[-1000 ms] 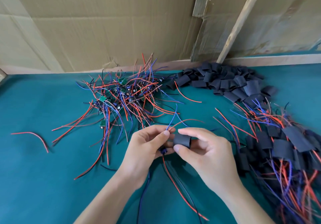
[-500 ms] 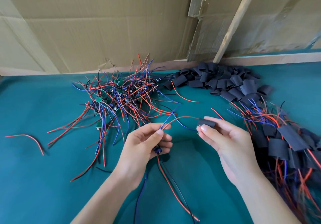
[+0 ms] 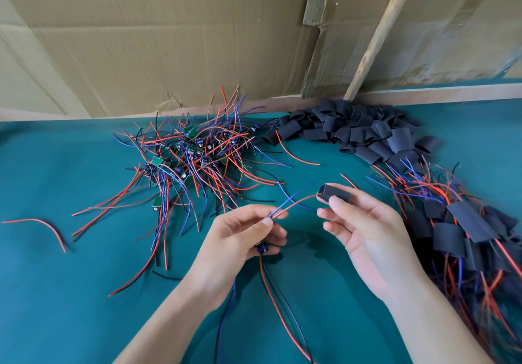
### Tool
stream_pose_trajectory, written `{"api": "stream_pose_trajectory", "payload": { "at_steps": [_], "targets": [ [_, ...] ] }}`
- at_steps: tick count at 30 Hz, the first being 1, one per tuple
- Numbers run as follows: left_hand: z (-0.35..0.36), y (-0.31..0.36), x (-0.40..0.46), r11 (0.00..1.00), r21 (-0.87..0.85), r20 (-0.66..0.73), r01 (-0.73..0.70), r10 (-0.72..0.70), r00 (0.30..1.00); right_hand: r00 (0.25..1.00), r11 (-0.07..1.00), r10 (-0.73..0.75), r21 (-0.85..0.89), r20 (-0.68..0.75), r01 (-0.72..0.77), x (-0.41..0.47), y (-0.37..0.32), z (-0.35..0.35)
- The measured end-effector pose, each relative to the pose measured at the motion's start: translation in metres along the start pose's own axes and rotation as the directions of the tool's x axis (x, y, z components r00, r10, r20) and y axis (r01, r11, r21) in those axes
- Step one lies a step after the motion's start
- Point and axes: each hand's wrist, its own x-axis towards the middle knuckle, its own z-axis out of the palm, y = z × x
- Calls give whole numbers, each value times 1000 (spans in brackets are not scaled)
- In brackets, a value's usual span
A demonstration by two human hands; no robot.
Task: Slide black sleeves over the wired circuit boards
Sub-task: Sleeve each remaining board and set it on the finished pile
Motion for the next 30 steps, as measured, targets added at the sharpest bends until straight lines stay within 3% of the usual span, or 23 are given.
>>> {"api": "stream_pose_trajectory", "payload": {
  "at_steps": [9, 18, 27, 30],
  "targets": [
    [0, 1, -2, 999, 44, 58, -17, 15, 998, 1000, 1000, 25, -5, 11, -25, 0, -4, -1],
    [1, 2, -1, 999, 40, 44, 24, -25, 999, 971, 995, 70, -91, 230, -50, -2, -4, -1],
    [6, 7, -4, 993, 113, 58, 31, -37, 998, 955, 970, 126, 168, 268, -175, -13, 13, 22],
    [6, 7, -6, 991, 128, 97, 25, -37, 995, 966, 991, 107, 49, 237, -122, -15, 18, 26]
  ]
}}
